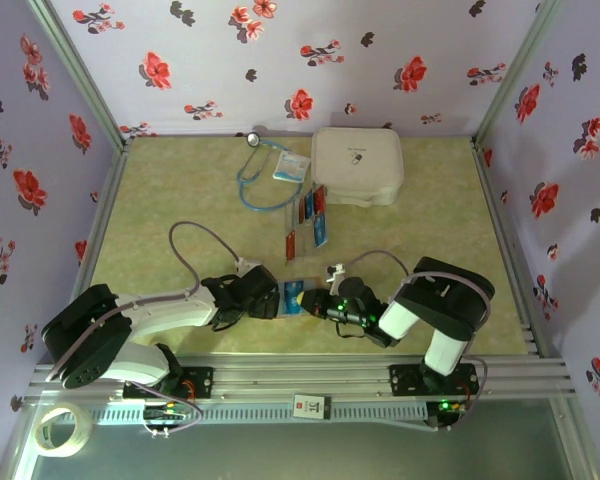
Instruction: Put the credit cards into the card holder
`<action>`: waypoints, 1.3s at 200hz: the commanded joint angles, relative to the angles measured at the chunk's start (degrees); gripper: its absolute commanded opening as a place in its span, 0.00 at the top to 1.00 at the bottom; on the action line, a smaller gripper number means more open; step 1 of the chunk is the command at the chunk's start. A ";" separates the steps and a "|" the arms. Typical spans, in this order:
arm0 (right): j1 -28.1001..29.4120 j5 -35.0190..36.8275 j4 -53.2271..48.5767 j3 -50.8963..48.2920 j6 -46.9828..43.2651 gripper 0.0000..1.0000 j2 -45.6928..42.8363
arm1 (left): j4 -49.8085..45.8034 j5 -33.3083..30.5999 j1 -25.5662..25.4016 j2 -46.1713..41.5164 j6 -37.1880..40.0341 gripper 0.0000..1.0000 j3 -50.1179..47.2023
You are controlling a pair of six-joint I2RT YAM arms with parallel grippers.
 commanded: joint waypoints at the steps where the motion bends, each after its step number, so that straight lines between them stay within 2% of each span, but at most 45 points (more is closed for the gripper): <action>1: 0.52 -0.70 -0.31 -0.10 0.64 1.00 1.86 | -2.35 -1.56 -0.42 -0.76 -0.94 0.00 -1.25; 79: 0.48 -2.57 -0.42 1.20 1.18 1.00 3.76 | -2.20 -1.56 -0.52 -0.68 -0.93 0.00 -1.23; 106: 0.50 -2.95 -1.34 1.80 1.38 0.81 4.19 | -2.22 -1.55 -0.51 -0.67 -0.91 0.00 -1.12; 136: 0.49 -2.54 -4.38 2.28 0.89 0.68 2.75 | -2.20 -1.57 -0.49 -0.73 -0.94 0.00 -1.11; 165: 0.53 -2.04 -12.54 4.05 -1.13 0.57 -1.97 | -1.73 -1.55 -0.43 -1.08 -1.26 0.00 -1.55; 224: 0.46 0.16 -41.21 13.17 -10.31 0.43 -13.63 | -0.32 -1.38 0.01 -3.12 -2.04 0.00 -2.89; 243: 0.46 0.59 -47.07 15.96 -12.13 0.37 -14.87 | 0.26 -1.04 0.41 -3.69 -1.83 0.00 -3.00; 260: 0.47 0.89 -49.97 17.30 -13.14 0.36 -15.44 | 0.55 -0.77 0.73 -4.09 -1.75 0.00 -2.94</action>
